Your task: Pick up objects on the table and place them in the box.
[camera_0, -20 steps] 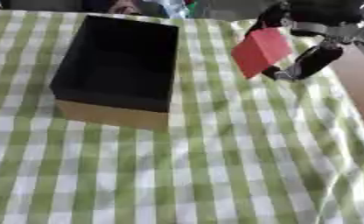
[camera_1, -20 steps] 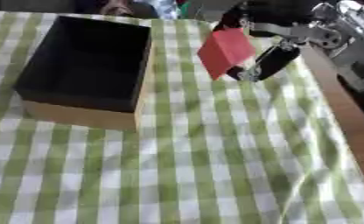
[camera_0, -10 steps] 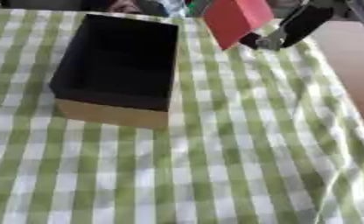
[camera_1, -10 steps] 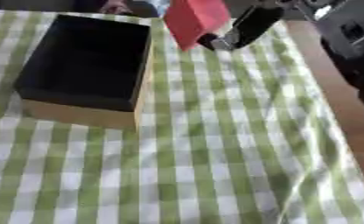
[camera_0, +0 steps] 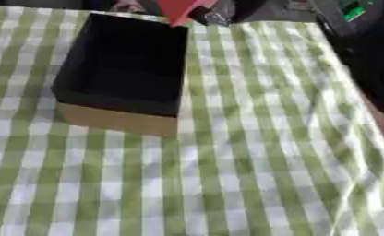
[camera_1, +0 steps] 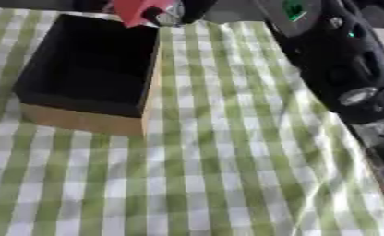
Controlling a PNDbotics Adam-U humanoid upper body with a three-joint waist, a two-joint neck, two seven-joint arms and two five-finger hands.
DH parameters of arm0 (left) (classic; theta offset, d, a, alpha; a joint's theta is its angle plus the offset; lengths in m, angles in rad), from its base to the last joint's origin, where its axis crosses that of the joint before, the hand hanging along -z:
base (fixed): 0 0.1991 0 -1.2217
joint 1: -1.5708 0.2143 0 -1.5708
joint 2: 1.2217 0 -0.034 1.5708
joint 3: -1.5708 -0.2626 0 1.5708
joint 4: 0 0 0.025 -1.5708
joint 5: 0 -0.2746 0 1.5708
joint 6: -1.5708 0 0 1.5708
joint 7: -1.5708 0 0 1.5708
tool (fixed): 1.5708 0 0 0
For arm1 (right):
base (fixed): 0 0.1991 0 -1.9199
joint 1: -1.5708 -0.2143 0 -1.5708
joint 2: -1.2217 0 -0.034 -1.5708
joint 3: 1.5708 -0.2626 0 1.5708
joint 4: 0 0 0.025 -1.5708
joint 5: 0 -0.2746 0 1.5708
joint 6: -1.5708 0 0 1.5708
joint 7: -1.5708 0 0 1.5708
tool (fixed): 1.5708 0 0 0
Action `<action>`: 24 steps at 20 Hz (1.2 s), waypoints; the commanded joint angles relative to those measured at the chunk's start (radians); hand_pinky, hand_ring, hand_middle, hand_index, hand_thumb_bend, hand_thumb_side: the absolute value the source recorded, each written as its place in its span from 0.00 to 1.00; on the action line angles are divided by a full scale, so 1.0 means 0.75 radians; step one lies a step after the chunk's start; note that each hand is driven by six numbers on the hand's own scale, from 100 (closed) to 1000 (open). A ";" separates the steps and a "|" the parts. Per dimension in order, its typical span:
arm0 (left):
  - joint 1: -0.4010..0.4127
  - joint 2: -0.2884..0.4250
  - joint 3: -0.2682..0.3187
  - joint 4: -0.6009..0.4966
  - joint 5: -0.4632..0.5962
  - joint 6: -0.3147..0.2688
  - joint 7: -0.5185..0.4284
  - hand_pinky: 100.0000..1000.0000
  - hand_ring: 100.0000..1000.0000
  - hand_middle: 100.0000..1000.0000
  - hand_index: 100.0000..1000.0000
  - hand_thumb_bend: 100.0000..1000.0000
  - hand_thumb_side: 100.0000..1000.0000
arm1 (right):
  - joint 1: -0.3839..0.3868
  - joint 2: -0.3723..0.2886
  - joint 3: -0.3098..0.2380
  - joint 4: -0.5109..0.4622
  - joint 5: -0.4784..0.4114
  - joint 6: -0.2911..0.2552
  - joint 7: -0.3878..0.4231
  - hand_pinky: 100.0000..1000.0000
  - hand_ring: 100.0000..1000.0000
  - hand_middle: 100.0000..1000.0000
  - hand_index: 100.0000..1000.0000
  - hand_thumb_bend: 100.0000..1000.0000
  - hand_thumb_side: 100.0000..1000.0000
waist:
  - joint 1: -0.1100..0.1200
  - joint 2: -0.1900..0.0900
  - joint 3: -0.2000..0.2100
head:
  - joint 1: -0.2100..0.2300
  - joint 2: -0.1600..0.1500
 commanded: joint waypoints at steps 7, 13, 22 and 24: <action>-0.037 0.019 -0.013 -0.025 0.018 -0.002 -0.022 0.81 0.48 0.62 0.72 0.08 0.76 | -0.088 0.149 0.027 0.200 0.122 0.002 -0.089 0.62 0.50 0.43 0.55 0.00 0.25 | -0.030 0.008 0.051 | -0.059 -0.024; -0.046 0.014 -0.013 -0.025 0.023 0.003 -0.025 0.81 0.48 0.62 0.72 0.08 0.76 | -0.078 0.211 0.063 0.257 0.142 -0.049 -0.074 0.63 0.51 0.44 0.58 0.00 0.26 | -0.035 0.012 0.062 | -0.063 -0.028; -0.047 0.008 -0.014 -0.025 0.027 0.006 -0.029 0.82 0.48 0.62 0.72 0.08 0.76 | -0.060 0.274 0.086 0.330 0.335 -0.109 -0.072 0.72 0.69 0.64 0.89 0.00 0.55 | -0.031 0.013 0.063 | -0.068 -0.031; -0.047 0.007 -0.015 -0.025 0.027 0.008 -0.030 0.82 0.48 0.62 0.72 0.08 0.76 | -0.060 0.270 0.081 0.326 0.378 -0.128 -0.068 0.77 0.78 0.76 0.98 0.00 0.69 | -0.032 0.013 0.061 | -0.065 -0.029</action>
